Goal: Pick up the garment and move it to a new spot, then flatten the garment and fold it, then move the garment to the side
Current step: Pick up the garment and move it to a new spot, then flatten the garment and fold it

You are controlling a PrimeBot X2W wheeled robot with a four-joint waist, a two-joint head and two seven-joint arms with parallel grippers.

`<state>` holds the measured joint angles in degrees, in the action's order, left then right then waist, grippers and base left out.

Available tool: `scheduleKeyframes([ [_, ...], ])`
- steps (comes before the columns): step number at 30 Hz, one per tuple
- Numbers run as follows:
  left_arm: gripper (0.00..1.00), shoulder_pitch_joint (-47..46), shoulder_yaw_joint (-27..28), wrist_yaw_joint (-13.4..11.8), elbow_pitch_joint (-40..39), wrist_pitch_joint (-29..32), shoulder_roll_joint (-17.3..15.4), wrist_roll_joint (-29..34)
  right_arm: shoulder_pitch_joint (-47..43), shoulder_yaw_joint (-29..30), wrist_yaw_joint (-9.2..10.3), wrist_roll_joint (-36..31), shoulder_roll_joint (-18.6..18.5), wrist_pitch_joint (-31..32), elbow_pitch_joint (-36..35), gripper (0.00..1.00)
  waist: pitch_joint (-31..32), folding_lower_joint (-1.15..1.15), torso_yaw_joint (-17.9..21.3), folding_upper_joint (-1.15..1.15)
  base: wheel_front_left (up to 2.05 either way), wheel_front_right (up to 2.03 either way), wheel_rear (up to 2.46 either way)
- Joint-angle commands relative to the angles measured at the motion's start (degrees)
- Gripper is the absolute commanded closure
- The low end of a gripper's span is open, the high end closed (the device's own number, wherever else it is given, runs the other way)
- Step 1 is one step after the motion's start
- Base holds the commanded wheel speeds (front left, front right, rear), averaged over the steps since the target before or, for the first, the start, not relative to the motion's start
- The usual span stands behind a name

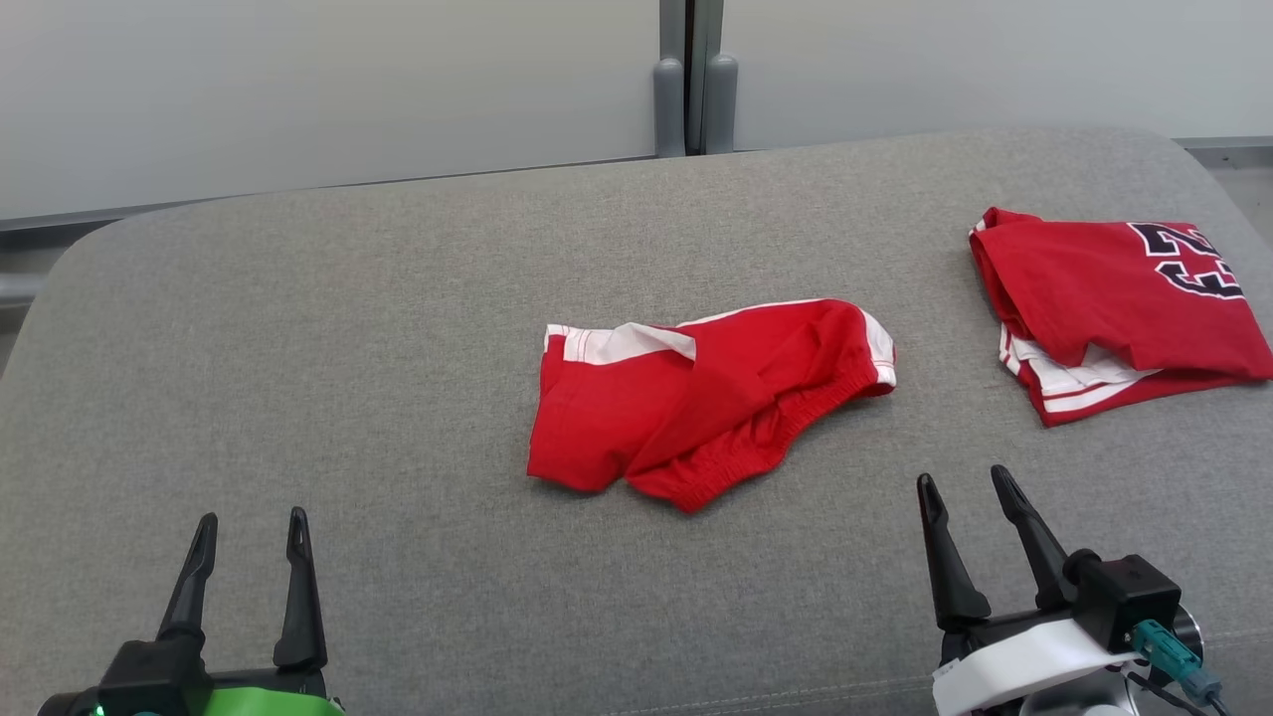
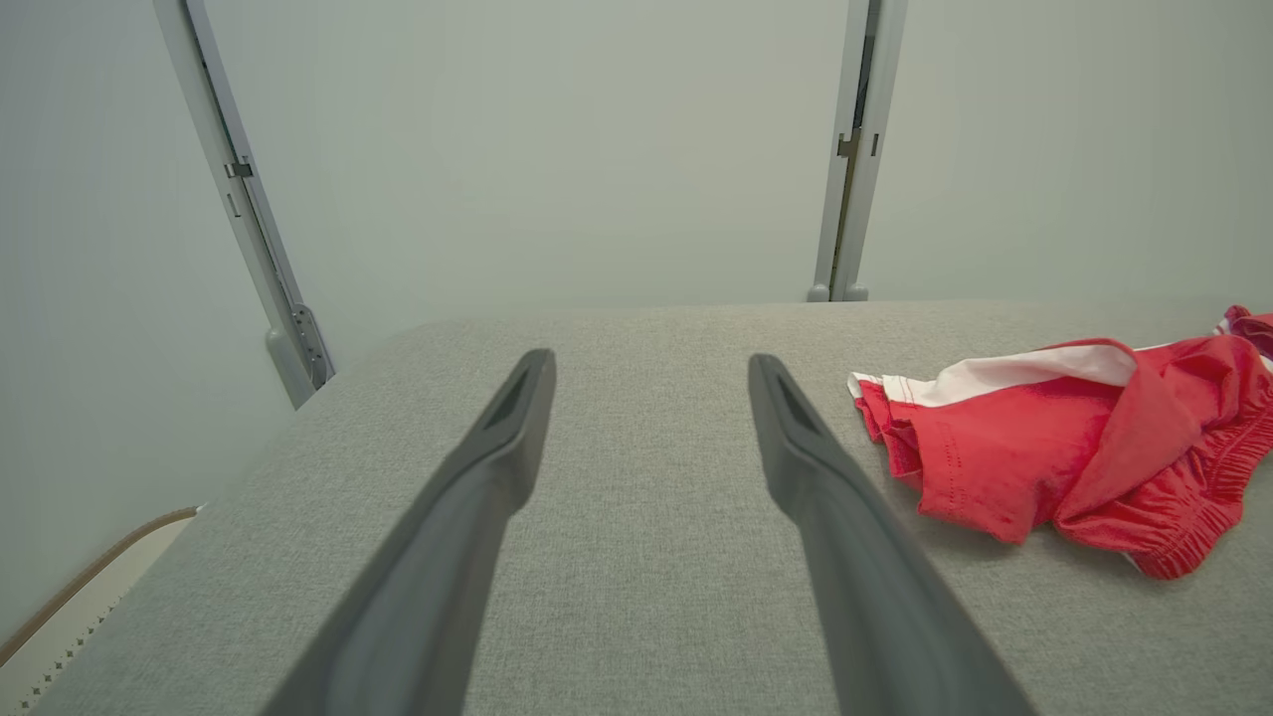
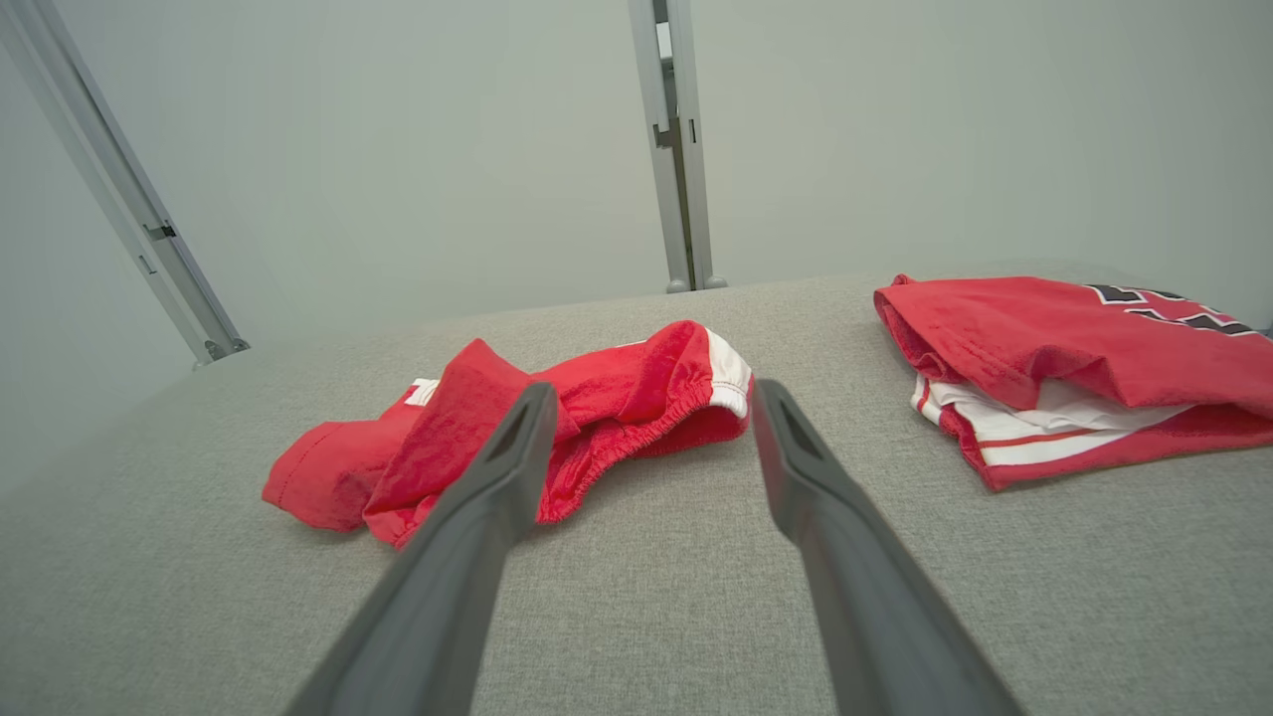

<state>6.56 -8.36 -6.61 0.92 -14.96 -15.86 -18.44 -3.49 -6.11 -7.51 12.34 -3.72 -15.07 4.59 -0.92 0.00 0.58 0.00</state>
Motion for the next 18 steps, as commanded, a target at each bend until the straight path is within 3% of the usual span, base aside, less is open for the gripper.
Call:
scheduleKeyframes([
  [1, 0.00, 0.79, 0.25, 0.19, 0.27, -0.16, 0.08, 0.31, -0.87, 0.04, 0.05, -0.39, 0.06, -0.24, -0.16, 0.00, 0.06, 0.00, 0.03, 0.00, 0.00, 0.00, 0.00],
  [18, 0.00, -1.25, 1.97, 2.17, 1.98, -0.16, 1.64, 1.63, 0.14, 0.30, 0.05, -0.25, 0.10, -0.24, -0.52, 0.00, -1.03, 0.00, -0.41, 0.00, 0.00, 0.00, 0.00],
])
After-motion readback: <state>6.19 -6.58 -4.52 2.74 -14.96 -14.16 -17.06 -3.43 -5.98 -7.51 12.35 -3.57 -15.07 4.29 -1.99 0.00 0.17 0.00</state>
